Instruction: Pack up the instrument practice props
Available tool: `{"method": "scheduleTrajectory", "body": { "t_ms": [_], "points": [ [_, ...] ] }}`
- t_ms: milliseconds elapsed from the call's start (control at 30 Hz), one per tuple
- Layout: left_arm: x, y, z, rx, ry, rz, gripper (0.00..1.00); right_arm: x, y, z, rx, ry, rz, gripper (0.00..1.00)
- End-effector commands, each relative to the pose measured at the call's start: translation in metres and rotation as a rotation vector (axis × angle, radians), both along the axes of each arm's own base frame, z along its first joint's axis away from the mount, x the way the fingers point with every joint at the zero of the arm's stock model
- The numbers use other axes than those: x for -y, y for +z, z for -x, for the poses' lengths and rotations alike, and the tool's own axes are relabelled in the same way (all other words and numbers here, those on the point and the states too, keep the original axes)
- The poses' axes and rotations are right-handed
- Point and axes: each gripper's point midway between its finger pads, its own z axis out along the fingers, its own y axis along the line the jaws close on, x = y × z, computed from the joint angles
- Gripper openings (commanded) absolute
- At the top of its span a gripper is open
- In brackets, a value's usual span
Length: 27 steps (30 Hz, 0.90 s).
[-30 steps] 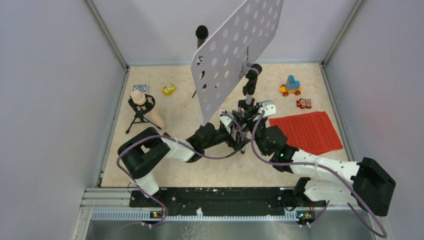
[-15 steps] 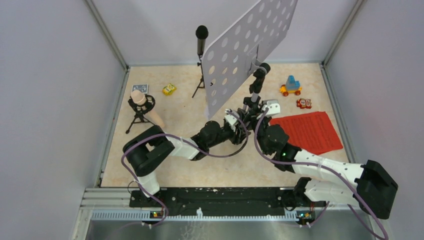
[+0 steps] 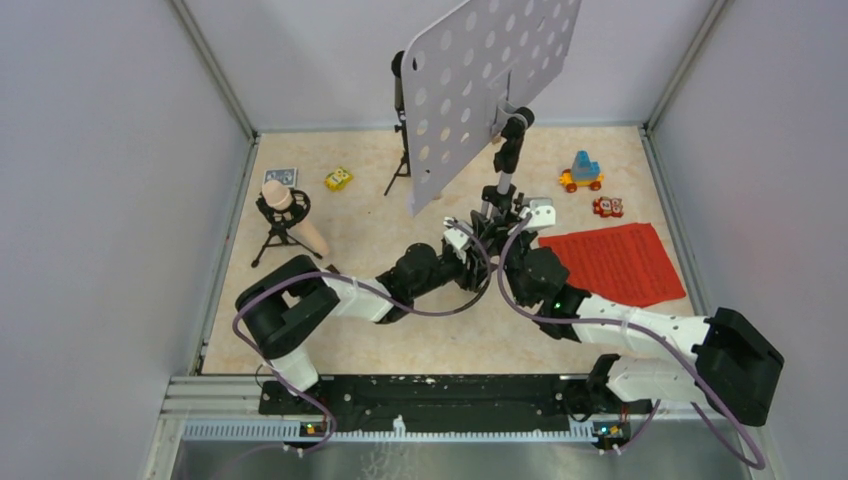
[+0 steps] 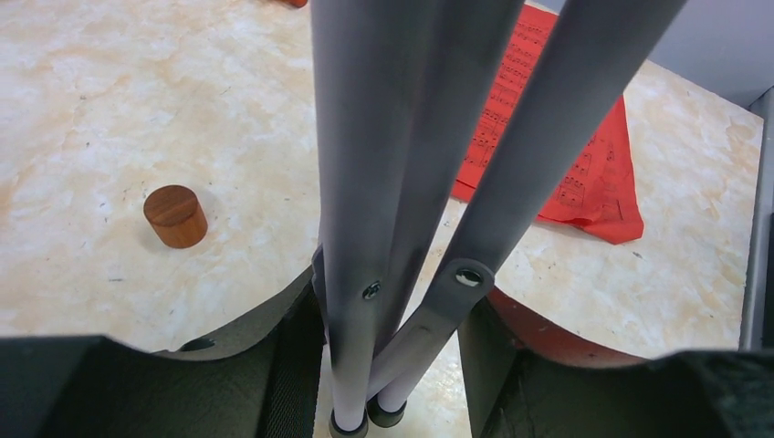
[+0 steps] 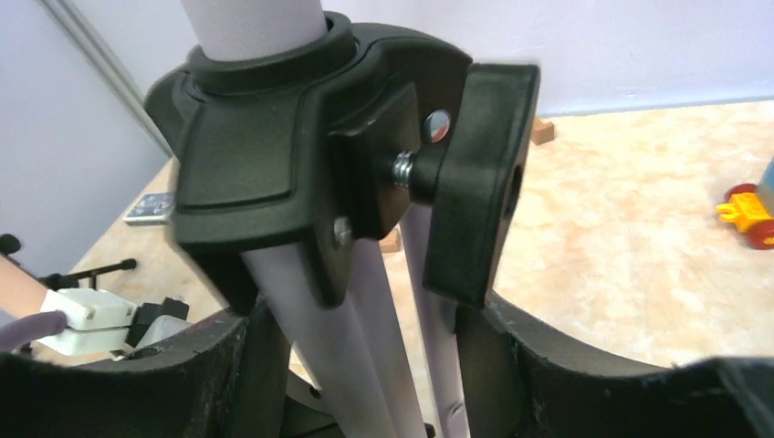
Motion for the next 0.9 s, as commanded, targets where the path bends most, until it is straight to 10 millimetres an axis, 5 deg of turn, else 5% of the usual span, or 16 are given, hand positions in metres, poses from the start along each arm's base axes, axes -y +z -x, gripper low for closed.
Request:
{"method": "scheduleTrajectory", "body": {
  "t_ms": [0,67,167,267,433,600,867],
  "points": [
    [0.011,-0.008,0.063,-0.063,-0.199,-0.022,0.46,-0.016,-0.03,-0.002,-0.08,0.068,0.025,0.52],
    [0.008,-0.011,0.063,-0.06,-0.197,-0.033,0.47,-0.017,-0.034,-0.004,-0.087,0.079,0.005,0.42],
    [0.006,-0.015,0.065,-0.059,-0.199,-0.051,0.59,-0.016,-0.037,-0.006,-0.079,0.087,-0.003,0.0],
    [0.001,-0.021,0.06,-0.067,-0.157,-0.069,0.97,-0.014,-0.035,-0.004,-0.062,0.093,-0.014,0.0],
    [-0.009,-0.026,0.044,-0.032,-0.053,-0.084,0.99,-0.012,-0.026,0.0,-0.068,0.102,-0.064,0.0],
    [0.002,-0.023,0.035,0.001,-0.05,-0.068,0.99,-0.011,-0.025,0.006,-0.116,0.103,-0.181,0.0],
    [0.002,-0.023,-0.008,0.118,0.125,-0.1,0.99,-0.013,-0.006,0.015,-0.162,0.137,-0.289,0.0]
  ]
}}
